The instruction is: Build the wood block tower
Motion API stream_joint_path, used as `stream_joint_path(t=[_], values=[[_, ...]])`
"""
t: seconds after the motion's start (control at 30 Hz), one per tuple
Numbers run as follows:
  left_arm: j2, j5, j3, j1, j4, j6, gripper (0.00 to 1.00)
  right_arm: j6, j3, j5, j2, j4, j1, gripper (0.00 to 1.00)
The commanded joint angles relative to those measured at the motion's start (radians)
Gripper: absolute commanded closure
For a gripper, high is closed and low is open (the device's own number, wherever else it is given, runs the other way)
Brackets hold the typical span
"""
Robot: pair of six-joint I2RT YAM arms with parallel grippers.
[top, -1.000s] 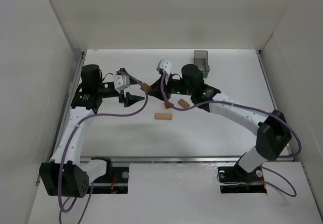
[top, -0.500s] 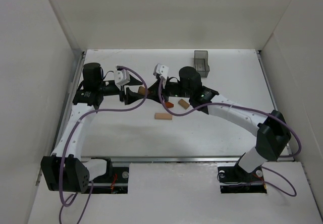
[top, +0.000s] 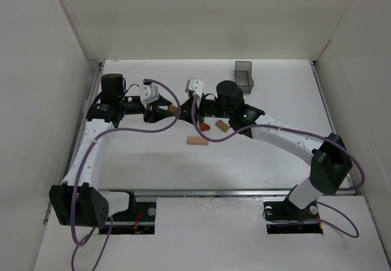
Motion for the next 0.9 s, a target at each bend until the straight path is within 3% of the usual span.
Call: stream_joint_path(t=[0.0,0.07,0.23,0.27,0.37,0.4,0.43,0.53,0.7,0.87], values=[[0.011,0.032,0.054,-0.004,-0.076,0.097,0.68,-0.018,0.013,-0.037,-0.043,0.034,0.011,1.0],[0.022,0.032,0.064,-0.004,-0.076,0.087,0.83,-0.018,0.013,-0.038,-0.043,0.034,0.011,1.0],[0.022,0.008,0.065,-0.004,-0.101,0.098,1.0,-0.018,0.013,-0.028,-0.034,0.034,0.011,1.0],[0.022,-0.011,0.074,-0.004,-0.112,0.098,1.0,-0.018,0.022,-0.028,-0.034,0.034,0.011,0.94],[0.022,-0.063,0.083,-0.004,-0.123,0.098,1.0,-0.007,0.047,0.002,-0.01,-0.018,0.011,0.43],[0.032,-0.116,0.083,-0.004,-0.123,0.098,1.0,0.02,0.058,0.021,0.006,-0.033,0.011,0.32],[0.032,-0.147,0.092,-0.004,-0.123,0.098,1.0,0.036,0.058,0.066,0.006,-0.049,0.011,0.28],[0.045,-0.263,0.092,-0.004,-0.123,0.098,1.0,0.091,0.055,0.158,0.015,-0.069,-0.003,0.18],[0.101,-0.428,0.092,-0.027,-0.086,0.096,1.0,0.195,-0.025,0.249,-0.028,-0.079,-0.062,0.16],[0.215,-0.597,0.092,-0.12,-0.112,0.185,1.0,0.355,-0.022,0.476,-0.031,-0.2,-0.142,0.12]])
